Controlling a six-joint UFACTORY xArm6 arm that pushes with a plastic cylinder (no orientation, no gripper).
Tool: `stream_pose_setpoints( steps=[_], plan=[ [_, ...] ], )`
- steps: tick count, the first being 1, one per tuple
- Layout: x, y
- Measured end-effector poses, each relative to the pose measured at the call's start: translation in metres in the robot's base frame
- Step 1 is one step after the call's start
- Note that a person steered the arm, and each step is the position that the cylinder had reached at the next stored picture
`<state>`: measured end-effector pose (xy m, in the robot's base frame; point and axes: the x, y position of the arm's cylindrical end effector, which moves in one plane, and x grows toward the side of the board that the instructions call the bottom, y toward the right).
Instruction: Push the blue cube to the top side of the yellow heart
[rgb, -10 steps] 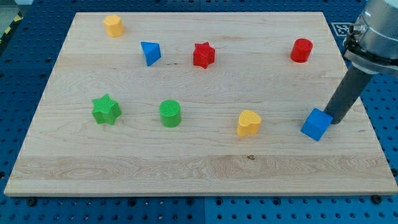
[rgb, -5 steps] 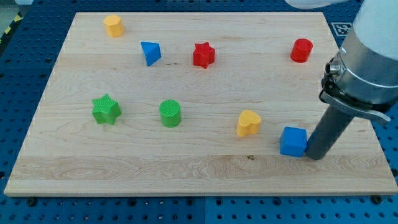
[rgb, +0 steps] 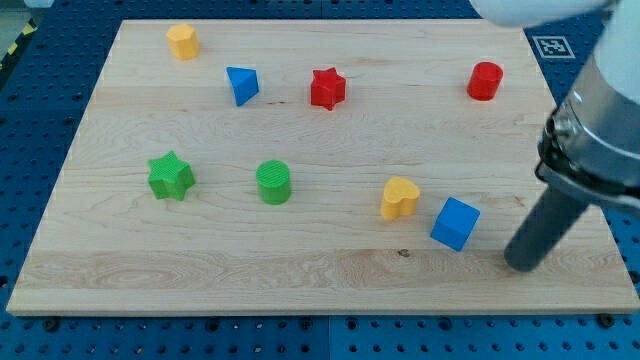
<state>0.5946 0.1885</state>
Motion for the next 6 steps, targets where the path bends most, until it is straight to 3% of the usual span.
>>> stream_pose_setpoints(
  steps=[1, 5, 6],
  plan=[
    [0.024, -0.005],
    [-0.009, -0.057],
    [-0.024, -0.038]
  ],
)
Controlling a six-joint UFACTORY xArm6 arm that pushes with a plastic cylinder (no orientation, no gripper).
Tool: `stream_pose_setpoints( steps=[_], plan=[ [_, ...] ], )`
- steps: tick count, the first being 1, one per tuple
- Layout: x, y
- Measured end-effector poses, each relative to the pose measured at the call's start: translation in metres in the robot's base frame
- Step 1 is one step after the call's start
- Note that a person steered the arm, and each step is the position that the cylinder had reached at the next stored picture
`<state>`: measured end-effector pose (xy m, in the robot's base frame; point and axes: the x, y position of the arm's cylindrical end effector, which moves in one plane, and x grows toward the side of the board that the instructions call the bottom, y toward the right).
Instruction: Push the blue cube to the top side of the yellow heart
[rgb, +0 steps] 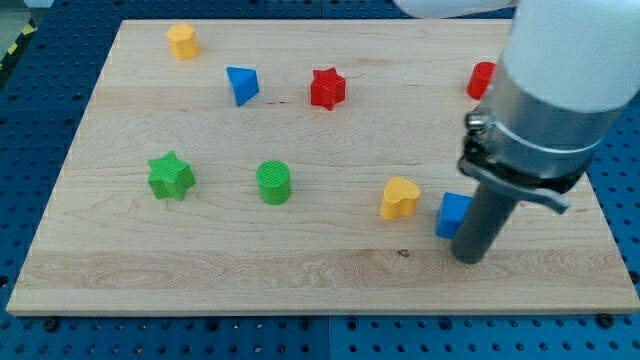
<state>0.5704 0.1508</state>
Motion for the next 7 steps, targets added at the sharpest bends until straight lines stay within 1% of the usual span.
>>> stream_pose_setpoints(
  steps=[1, 3, 4, 5, 6, 7],
  plan=[
    [-0.009, 0.004],
    [-0.054, -0.019],
    [-0.056, 0.01],
    [-0.081, 0.035],
    [-0.095, 0.021],
    [-0.094, 0.014]
  ],
)
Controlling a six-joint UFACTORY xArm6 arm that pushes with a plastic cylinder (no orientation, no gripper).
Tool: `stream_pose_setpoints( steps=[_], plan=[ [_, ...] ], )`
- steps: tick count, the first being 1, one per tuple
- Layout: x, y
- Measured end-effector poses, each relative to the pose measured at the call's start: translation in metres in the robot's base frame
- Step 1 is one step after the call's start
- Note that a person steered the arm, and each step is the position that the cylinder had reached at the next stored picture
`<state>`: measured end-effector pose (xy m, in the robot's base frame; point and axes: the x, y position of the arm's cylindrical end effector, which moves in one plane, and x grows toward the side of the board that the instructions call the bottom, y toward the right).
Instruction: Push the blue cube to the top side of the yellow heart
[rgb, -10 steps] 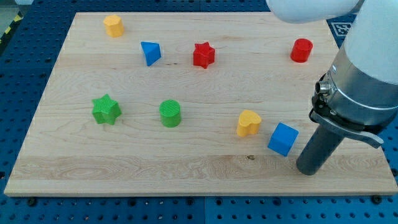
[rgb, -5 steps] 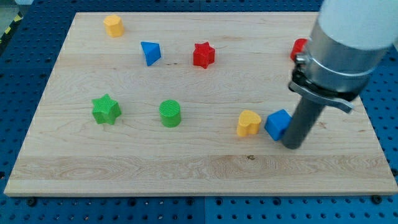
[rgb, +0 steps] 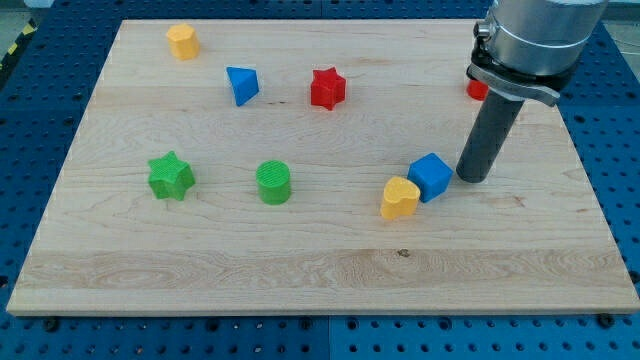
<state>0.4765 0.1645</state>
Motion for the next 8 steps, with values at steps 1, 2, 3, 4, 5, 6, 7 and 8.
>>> stream_pose_setpoints(
  steps=[1, 2, 3, 4, 5, 6, 7, 8],
  plan=[
    [0.019, 0.004],
    [0.047, 0.004],
    [0.028, -0.022],
    [0.013, -0.025],
    [0.013, -0.026],
    [-0.017, -0.025],
    [-0.009, -0.026],
    [0.0, -0.038]
  ],
)
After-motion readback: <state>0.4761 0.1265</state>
